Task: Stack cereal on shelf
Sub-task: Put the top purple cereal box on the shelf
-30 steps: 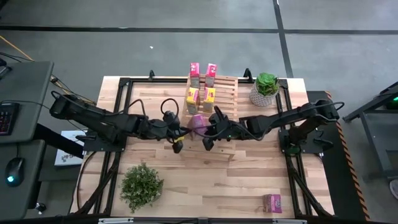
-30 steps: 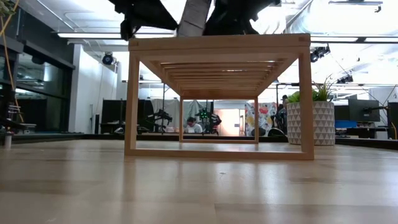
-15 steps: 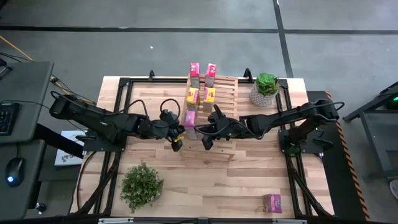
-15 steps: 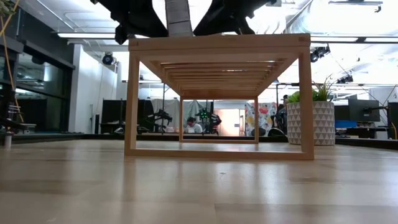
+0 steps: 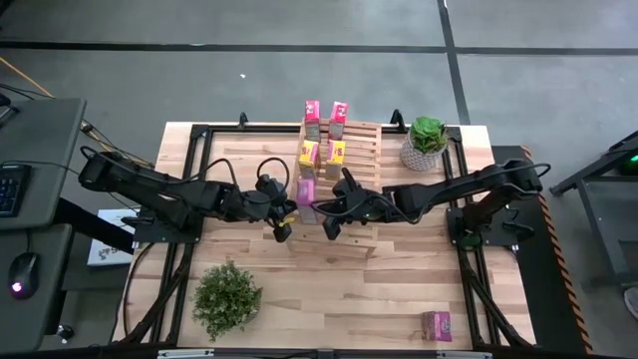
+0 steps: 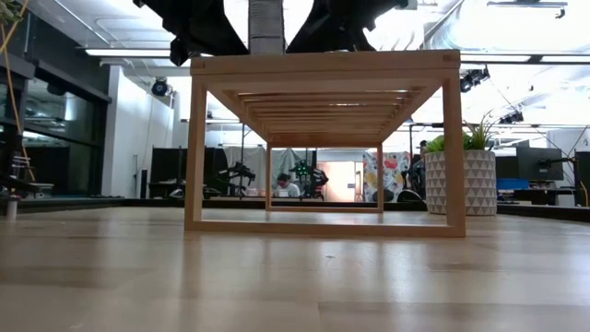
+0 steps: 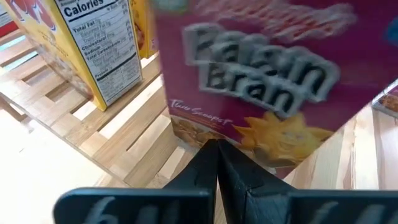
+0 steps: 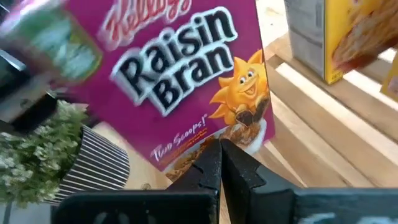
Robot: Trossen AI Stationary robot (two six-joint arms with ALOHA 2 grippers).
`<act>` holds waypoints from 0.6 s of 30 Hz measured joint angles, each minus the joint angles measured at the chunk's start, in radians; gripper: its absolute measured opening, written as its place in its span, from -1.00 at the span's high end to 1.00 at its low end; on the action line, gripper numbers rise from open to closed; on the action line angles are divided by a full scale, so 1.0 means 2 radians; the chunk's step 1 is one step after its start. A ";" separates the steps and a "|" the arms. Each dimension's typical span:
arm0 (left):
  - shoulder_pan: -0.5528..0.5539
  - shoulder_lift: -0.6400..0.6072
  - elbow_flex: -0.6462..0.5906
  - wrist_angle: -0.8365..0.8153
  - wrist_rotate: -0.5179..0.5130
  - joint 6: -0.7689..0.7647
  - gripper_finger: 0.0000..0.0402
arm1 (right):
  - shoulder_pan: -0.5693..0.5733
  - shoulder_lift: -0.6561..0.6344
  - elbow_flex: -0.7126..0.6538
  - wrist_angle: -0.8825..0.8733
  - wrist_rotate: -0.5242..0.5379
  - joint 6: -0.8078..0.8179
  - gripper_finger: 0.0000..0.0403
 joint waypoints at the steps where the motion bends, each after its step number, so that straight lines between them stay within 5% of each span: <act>1: 0.000 0.000 0.000 -0.001 0.000 0.002 1.00 | 0.000 0.003 0.000 0.000 -0.001 0.000 1.00; 18: 0.000 -0.042 0.000 -0.030 -0.002 0.026 1.00 | 0.004 0.011 0.000 0.020 0.004 -0.004 1.00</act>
